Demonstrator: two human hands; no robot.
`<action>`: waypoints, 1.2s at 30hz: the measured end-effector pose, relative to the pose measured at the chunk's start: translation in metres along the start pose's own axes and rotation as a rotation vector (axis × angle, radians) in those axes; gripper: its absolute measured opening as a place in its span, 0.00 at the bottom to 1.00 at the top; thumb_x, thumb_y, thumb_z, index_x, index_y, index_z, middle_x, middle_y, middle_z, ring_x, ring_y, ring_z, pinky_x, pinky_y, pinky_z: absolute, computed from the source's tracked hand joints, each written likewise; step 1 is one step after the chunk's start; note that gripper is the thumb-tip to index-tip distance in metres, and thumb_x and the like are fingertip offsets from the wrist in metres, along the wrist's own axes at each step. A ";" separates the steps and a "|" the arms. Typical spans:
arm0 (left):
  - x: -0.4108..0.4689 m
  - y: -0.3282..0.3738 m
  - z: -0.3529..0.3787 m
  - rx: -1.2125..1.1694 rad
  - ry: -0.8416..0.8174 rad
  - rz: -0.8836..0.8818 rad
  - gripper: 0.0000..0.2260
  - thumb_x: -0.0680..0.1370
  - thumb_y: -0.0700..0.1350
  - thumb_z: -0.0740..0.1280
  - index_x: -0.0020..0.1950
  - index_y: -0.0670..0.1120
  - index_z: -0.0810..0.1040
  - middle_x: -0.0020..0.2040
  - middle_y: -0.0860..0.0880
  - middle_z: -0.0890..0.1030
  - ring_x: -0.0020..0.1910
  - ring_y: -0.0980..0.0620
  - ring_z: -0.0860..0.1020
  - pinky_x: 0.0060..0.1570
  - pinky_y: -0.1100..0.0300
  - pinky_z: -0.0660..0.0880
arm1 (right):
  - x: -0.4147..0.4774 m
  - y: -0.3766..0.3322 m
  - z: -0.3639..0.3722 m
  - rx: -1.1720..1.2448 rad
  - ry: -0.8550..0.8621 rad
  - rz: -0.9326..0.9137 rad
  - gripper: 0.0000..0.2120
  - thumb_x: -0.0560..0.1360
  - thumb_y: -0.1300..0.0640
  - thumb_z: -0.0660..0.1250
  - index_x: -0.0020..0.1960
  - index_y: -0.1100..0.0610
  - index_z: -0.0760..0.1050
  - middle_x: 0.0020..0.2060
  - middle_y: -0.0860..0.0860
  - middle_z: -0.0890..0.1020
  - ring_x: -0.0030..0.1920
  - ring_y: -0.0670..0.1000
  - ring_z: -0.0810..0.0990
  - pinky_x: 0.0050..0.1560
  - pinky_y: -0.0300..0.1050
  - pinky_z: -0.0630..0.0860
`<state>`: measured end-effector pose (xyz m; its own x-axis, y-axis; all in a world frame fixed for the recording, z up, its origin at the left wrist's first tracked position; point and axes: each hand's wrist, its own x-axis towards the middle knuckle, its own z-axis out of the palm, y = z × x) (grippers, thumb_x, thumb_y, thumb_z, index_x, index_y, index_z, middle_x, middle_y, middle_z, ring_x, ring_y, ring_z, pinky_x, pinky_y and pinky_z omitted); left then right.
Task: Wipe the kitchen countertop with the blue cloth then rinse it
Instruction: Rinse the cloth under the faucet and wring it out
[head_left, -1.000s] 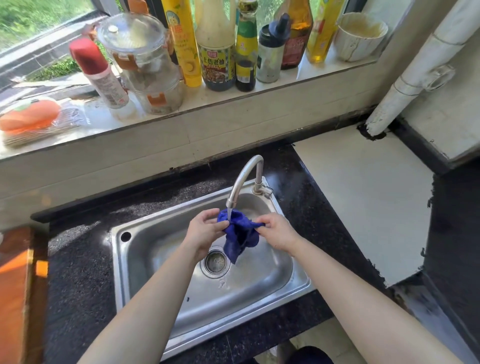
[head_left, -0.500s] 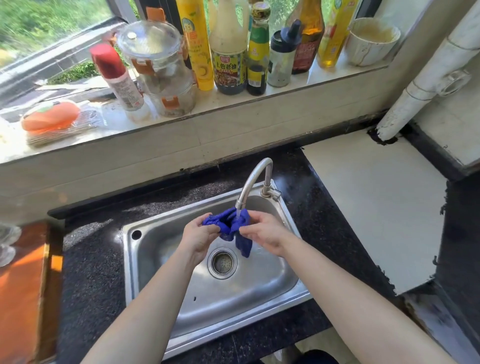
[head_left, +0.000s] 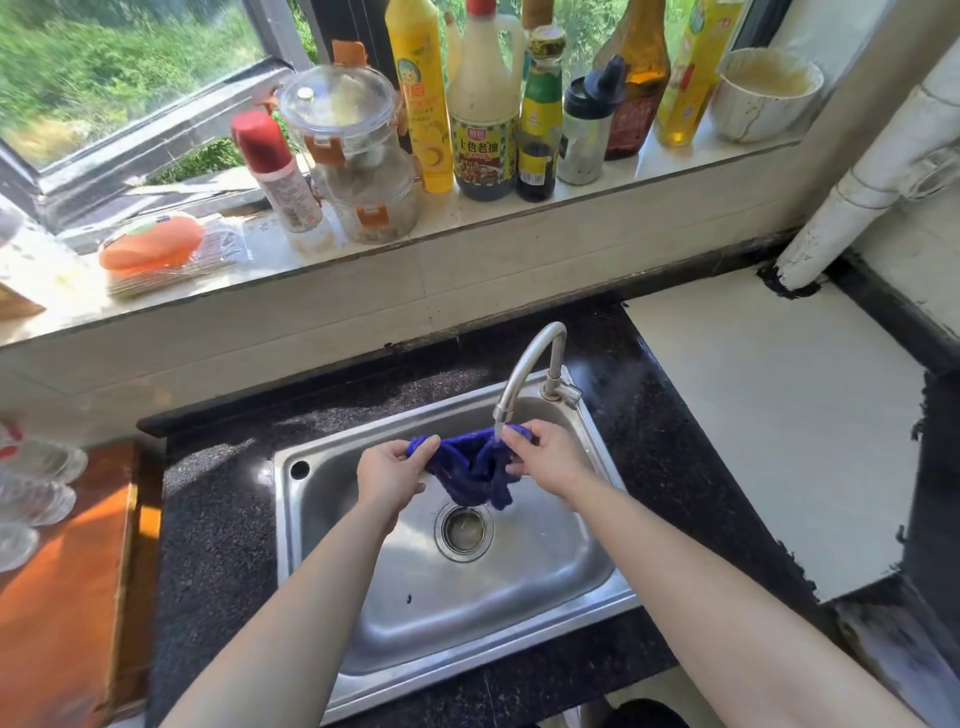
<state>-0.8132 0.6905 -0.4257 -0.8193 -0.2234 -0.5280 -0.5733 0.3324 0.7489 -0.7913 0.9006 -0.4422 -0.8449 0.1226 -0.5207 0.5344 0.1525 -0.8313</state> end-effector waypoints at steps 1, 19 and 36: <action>0.000 0.001 0.000 0.000 0.000 0.001 0.14 0.75 0.53 0.74 0.42 0.42 0.84 0.35 0.47 0.82 0.32 0.51 0.76 0.35 0.60 0.78 | -0.002 0.000 0.000 0.169 -0.008 0.059 0.11 0.80 0.51 0.67 0.49 0.60 0.78 0.43 0.58 0.83 0.39 0.53 0.83 0.47 0.49 0.84; -0.028 0.033 0.040 -0.231 -0.378 0.034 0.07 0.79 0.39 0.69 0.55 0.40 0.82 0.47 0.41 0.85 0.44 0.47 0.83 0.48 0.55 0.81 | -0.017 -0.005 -0.024 0.244 -0.074 0.007 0.10 0.80 0.61 0.68 0.60 0.60 0.79 0.54 0.57 0.84 0.48 0.49 0.84 0.44 0.37 0.80; -0.016 0.034 0.007 -0.149 -0.098 0.062 0.08 0.75 0.39 0.74 0.53 0.45 0.84 0.45 0.48 0.84 0.41 0.55 0.78 0.41 0.61 0.72 | -0.013 -0.028 -0.013 0.135 0.017 -0.029 0.03 0.81 0.61 0.65 0.53 0.56 0.75 0.51 0.58 0.84 0.48 0.56 0.85 0.54 0.54 0.83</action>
<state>-0.8192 0.7116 -0.3944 -0.8524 -0.1138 -0.5103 -0.5228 0.2017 0.8283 -0.7946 0.9073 -0.4098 -0.8587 0.1369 -0.4939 0.5012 0.0234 -0.8650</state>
